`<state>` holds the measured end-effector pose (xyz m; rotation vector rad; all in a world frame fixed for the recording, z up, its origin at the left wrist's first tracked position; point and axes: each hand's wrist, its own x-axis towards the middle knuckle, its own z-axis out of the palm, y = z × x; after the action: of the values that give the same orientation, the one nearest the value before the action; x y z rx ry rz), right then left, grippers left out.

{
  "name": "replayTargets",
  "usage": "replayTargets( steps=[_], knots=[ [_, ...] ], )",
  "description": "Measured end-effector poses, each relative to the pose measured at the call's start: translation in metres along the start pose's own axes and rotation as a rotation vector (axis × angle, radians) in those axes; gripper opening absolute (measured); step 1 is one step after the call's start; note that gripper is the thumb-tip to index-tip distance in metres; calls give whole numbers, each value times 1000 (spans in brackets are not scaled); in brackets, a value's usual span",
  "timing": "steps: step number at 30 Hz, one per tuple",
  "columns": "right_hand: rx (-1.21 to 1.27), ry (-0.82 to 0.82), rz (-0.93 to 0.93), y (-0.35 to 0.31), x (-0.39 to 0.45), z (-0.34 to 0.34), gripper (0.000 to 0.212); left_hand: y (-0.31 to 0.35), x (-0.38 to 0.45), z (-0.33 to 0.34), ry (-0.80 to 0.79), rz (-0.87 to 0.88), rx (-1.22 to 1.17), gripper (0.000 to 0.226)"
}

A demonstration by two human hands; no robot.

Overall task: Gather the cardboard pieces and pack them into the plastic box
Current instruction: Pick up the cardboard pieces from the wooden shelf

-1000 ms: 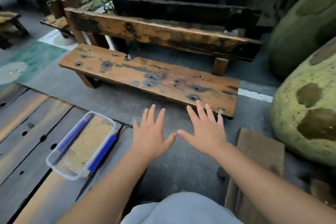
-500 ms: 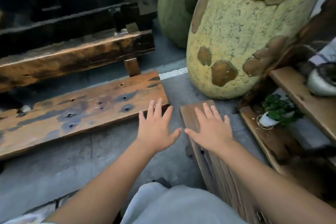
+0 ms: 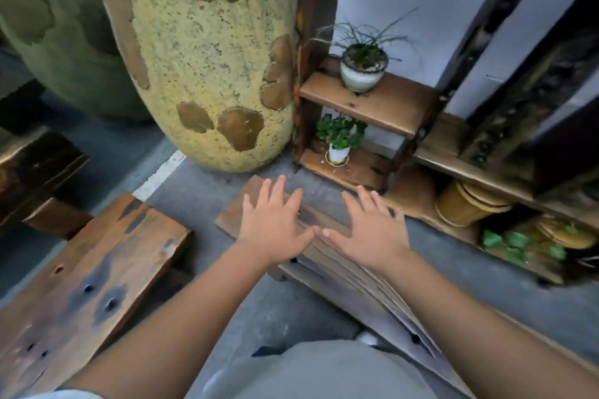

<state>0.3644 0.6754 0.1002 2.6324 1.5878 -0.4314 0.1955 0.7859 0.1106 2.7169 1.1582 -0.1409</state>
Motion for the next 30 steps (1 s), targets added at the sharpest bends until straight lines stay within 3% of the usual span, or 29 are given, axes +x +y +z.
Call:
replayTargets(
  steps=[7,15,30],
  knots=[
    [80,30,222,82,-29,-5,97,76,45,2,-46,225,44,85],
    [146,24,375,203,-45,-12,95,206,95,10,-51,388,83,83],
    [117,155,373,334,-16,-70,93,328,172,-22,106,409,90,84]
  ],
)
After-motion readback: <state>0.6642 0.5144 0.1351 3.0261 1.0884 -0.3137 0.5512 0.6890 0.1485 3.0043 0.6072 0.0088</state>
